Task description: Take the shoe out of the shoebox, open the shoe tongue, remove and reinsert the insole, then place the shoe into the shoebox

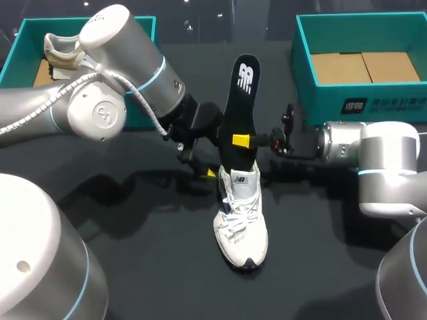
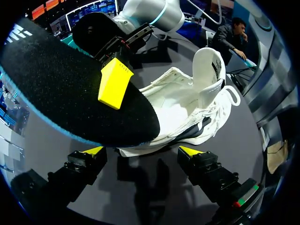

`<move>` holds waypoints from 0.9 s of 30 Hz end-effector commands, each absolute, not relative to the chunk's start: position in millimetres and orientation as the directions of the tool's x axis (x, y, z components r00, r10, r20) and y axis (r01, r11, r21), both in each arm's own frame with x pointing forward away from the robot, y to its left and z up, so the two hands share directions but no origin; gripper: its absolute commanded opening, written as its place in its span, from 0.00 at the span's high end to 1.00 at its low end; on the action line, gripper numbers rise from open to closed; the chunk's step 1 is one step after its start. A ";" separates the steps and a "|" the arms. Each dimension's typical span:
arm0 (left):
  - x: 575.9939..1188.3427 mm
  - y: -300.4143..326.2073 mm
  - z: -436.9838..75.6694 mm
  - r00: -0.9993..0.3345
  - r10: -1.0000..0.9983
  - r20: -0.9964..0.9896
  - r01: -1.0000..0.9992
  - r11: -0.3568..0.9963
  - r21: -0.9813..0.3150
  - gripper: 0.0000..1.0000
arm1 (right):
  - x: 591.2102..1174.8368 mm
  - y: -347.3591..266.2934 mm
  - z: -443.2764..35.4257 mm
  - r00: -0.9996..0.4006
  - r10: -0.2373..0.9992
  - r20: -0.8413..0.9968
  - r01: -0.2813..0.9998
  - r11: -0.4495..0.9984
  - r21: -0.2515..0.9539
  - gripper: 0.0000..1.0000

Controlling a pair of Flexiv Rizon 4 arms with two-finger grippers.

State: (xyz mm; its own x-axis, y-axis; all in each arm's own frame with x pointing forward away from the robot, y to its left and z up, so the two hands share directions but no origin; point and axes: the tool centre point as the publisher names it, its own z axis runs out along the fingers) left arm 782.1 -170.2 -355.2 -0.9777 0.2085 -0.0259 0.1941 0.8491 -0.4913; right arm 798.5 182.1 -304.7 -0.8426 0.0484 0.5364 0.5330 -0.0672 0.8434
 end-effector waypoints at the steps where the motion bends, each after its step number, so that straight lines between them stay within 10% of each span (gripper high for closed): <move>1: 781.7 -169.8 -355.3 -0.978 0.209 -0.027 0.195 0.849 -0.491 0.00 | 788.9 180.6 -310.8 -0.840 0.064 0.538 0.535 -0.061 0.843 1.00; 27: 781.7 -169.8 -355.3 -0.978 0.209 -0.027 0.195 0.849 -0.491 0.00 | 751.5 184.0 -358.7 -0.785 0.119 0.608 0.613 0.006 0.790 1.00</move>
State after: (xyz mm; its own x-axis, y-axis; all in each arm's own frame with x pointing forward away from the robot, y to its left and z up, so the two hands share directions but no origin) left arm 782.1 -170.2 -355.2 -0.9777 0.2086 -0.0259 0.1941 0.8491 -0.4913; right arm 763.5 184.6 -348.2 -0.7885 0.1022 0.6065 0.6107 0.0122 0.7918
